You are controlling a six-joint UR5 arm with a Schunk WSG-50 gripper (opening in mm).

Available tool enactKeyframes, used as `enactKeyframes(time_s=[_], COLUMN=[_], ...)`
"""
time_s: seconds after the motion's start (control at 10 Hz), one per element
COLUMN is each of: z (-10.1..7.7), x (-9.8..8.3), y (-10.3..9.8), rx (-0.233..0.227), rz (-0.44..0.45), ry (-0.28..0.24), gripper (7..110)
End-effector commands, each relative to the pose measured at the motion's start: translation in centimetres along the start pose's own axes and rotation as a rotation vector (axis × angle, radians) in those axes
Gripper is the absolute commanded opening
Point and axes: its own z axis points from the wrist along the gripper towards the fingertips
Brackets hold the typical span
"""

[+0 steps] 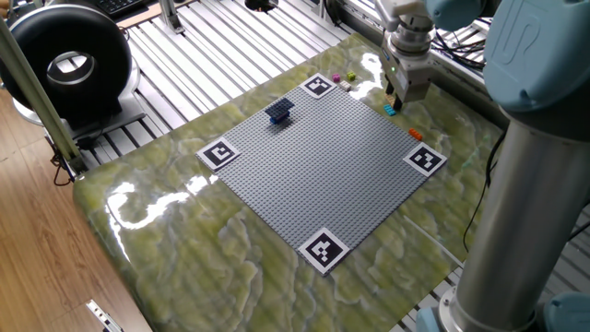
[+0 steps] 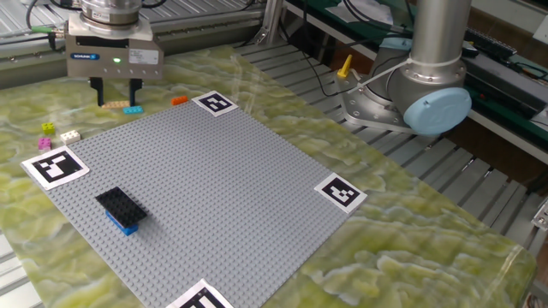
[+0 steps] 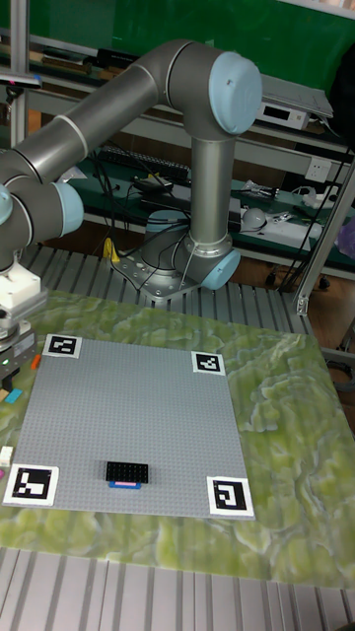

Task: Stack small Lego blocks one on top of the other

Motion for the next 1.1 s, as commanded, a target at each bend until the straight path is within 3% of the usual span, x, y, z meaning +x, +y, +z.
enactKeyframes(time_s=[0.0,0.6,1.0], z=[-0.1,-0.9,-1.8], x=[-0.2,0.0,0.0], y=[0.4,-1.1,-0.7], rx=[-0.02,0.056,0.055], rz=[0.043,0.07,0.145], ry=[-0.013,0.019,0.019], gripper=[7,7,7])
